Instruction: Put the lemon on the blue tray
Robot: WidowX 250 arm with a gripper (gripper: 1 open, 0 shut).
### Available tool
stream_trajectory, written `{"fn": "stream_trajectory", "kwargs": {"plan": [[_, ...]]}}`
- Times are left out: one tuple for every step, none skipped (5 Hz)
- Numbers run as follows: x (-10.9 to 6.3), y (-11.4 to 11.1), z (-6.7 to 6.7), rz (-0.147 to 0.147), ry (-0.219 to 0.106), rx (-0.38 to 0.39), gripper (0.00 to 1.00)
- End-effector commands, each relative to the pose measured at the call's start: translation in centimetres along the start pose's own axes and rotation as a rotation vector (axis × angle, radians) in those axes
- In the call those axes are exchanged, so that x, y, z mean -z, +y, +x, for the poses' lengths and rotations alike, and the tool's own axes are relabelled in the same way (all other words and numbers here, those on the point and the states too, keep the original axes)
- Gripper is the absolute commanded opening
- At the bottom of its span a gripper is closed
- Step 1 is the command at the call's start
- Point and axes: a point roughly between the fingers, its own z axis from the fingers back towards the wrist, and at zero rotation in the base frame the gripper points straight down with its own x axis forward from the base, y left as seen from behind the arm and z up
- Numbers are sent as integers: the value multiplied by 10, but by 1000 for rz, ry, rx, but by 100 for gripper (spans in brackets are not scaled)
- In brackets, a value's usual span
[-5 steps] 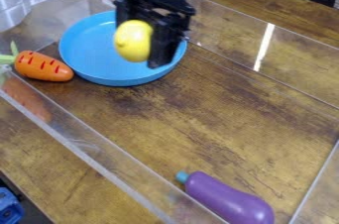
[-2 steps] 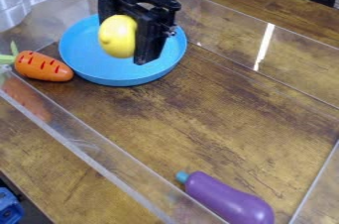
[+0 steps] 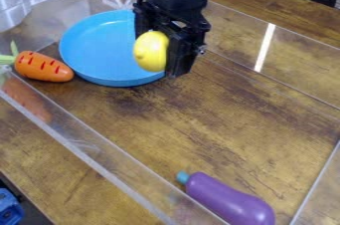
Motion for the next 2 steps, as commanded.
{"fn": "stream_trajectory", "kwargs": {"plan": [[-24,7,10,16,-61,-14,0],[-33,15,13,19,-63,-40,0]]}}
